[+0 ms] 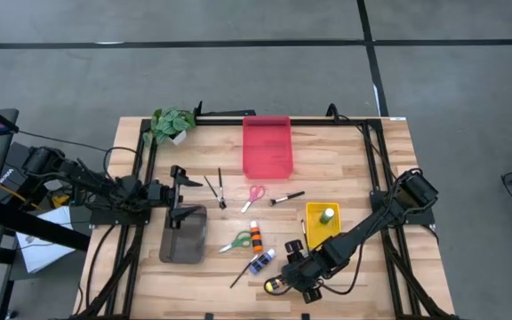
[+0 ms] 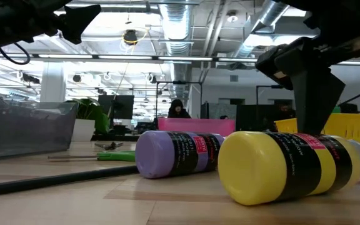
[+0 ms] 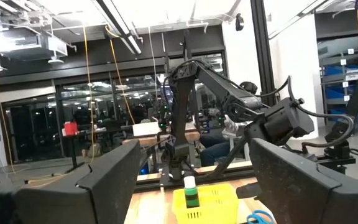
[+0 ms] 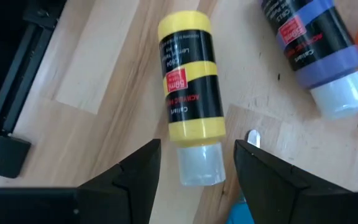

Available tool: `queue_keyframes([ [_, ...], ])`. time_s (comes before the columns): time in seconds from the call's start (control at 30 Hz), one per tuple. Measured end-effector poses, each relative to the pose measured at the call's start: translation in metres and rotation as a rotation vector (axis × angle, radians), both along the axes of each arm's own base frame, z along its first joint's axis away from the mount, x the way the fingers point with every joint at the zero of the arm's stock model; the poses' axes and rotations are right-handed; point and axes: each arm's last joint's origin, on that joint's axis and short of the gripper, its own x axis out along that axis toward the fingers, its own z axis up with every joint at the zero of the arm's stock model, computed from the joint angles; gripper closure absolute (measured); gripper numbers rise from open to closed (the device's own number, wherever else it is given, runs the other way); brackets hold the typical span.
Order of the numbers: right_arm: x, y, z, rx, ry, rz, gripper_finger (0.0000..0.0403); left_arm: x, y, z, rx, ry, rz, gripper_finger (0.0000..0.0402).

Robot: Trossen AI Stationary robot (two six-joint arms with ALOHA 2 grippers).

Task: Pick & Place Paint Supplies
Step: Put the yellow paint bottle into the yellow bin

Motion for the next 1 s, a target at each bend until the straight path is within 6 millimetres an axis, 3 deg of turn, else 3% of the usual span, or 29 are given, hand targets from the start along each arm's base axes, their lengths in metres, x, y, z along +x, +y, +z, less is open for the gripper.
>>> queue_keyframes([
  [0.33,0.0,0.0,-0.001,-0.003,0.003,0.0,0.0204,0.0,0.0,0.0,0.0,-0.001,0.0,0.0104],
  [0.57,0.003,0.003,-0.023,-0.015,0.055,0.022,0.0204,0.0,0.0,0.0,0.0,-0.003,0.0,0.0104],
  [0.87,0.003,0.003,-0.019,-0.002,0.047,0.009,0.0206,0.0,0.0,0.001,-0.001,-0.006,0.0,0.0104],
  [1.0,0.004,0.002,-0.019,-0.009,0.041,0.002,0.0229,0.0,0.0,0.001,-0.001,-0.006,0.0,0.0104],
])
